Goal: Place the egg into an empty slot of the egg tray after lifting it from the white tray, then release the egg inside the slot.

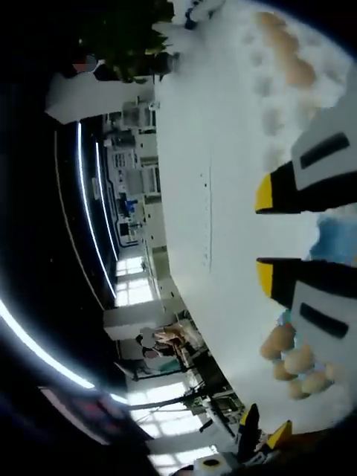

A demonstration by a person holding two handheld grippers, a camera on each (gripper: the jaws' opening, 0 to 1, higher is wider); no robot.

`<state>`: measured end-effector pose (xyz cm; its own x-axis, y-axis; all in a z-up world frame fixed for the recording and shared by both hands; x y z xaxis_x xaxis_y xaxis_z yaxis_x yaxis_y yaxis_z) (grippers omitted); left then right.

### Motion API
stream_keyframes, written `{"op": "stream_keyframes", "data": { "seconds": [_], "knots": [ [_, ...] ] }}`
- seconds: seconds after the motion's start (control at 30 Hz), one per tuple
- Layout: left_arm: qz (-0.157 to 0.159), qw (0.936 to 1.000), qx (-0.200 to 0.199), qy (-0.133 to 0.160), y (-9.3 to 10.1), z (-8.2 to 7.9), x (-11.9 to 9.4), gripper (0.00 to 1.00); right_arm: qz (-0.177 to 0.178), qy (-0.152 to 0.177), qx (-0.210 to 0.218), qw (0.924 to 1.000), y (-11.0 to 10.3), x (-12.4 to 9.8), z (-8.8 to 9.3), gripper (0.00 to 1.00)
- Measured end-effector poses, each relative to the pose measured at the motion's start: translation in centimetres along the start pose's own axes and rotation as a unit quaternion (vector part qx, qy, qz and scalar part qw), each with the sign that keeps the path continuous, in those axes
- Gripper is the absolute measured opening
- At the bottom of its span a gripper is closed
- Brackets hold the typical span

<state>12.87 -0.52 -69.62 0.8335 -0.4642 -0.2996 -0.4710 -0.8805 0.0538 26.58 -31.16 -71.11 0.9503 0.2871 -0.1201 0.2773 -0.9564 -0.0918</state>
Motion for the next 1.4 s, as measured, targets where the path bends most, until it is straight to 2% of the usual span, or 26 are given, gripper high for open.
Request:
{"op": "stream_keyframes", "data": {
  "seconds": [0.07, 0.1, 0.13, 0.17, 0.2, 0.3, 0.4, 0.53, 0.63, 0.73, 0.77, 0.8, 0.83, 0.87, 0.93, 1.03, 1.17, 1.4],
  "knots": [
    [0.001, 1.0, 0.0, -0.001, 0.0, 0.1, 0.0, 0.59, 0.05, 0.021, -0.04, 0.9977, 2.6, -1.0, -0.5, 0.22],
    [0.001, 1.0, -0.001, -0.001, 0.0, 0.1, 0.0, 0.59, 0.066, 0.018, -0.036, 0.997, 3.5, -1.3, -0.4, 0.22],
    [0.002, 1.0, -0.001, 0.0, 0.0, 0.1, 0.0, 0.59, 0.089, 0.018, -0.012, 0.9958, 4.8, -1.8, -0.3, 0.22],
    [0.002, 1.0, -0.001, -0.001, 0.1, 0.1, 0.1, 0.59, 0.095, 0.018, 0.002, 0.9953, 5.3, -1.9, -0.2, 0.22],
    [0.003, 1.0, 0.0, -0.001, 0.1, 0.1, 0.1, 0.59, 0.112, 0.006, 0.016, 0.9935, 6.5, -2.3, 0.3, 0.22],
    [0.004, 1.0, 0.001, 0.001, 0.1, 0.0, 0.1, 0.59, 0.148, 0.001, 0.025, 0.9886, 8.6, -3.1, 0.9, 0.22],
    [0.003, 1.0, 0.002, 0.001, 0.0, -0.2, 0.0, 0.59, 0.166, -0.005, 0.038, 0.9854, 9.5, -3.7, 1.2, 0.22],
    [0.002, 1.0, 0.002, -0.001, -0.1, -0.1, 0.0, 0.59, 0.164, -0.029, 0.029, 0.9857, 9.6, -3.9, 2.1, 0.23],
    [0.003, 1.0, 0.003, 0.001, 0.0, -0.2, 0.0, 0.59, 0.166, -0.032, 0.023, 0.9854, 9.6, -4.0, 2.5, 0.23],
    [0.003, 1.0, 0.002, 0.003, 0.1, -0.3, 0.0, 0.59, 0.167, -0.039, 0.045, 0.9841, 9.8, -4.0, 3.2, 0.25],
    [0.002, 1.0, 0.002, 0.003, 0.1, -0.3, -0.1, 0.59, 0.168, -0.053, 0.05, 0.983, 9.8, -4.0, 3.6, 0.25],
    [0.002, 1.0, 0.003, 0.003, 0.1, -0.3, -0.1, 0.59, 0.164, -0.038, 0.025, 0.9855, 9.9, -3.8, 3.3, 0.26],
    [0.002, 1.0, 0.003, 0.003, 0.1, -0.3, -0.1, 0.59, 0.157, -0.054, 0.006, 0.9861, 9.8, -3.7, 3.5, 0.26],
    [0.001, 1.0, 0.003, 0.001, 0.0, -0.3, -0.1, 0.59, 0.138, -0.062, -0.047, 0.9873, 9.7, -3.4, 3.6, 0.26],
    [0.002, 1.0, 0.003, 0.0, -0.1, -0.2, -0.1, 0.59, 0.146, -0.045, 0.003, 0.9883, 10.3, -3.4, 3.7, 0.26],
    [0.004, 1.0, 0.004, 0.001, 0.0, -0.2, 0.0, 0.59, 0.138, -0.05, -0.017, 0.989, 10.2, -3.3, 3.6, 0.26],
    [0.005, 1.0, 0.006, 0.002, 0.1, -0.3, 0.0, 0.59, 0.153, -0.042, 0.009, 0.9873, 10.4, -3.6, 3.2, 0.25],
    [-0.002, 1.0, 0.004, -0.003, -0.2, 0.0, -0.3, 0.59, 0.141, -0.014, 0.016, 0.9898, 9.7, -4.2, 1.2, 0.25]
  ]
}}
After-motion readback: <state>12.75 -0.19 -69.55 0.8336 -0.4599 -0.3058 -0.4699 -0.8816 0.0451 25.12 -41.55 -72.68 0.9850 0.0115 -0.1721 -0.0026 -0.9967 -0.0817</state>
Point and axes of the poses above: the point that each gripper's makers call its tool centre point, and the gripper's own axes: x roughly forward along the fingers, y roughly to its right, z roughly out of its underside, the point moved 7 cm from there along -x, roughly backward along the fingers, and after that the axes turned 8 degrees about y, right-handed, at the moved point
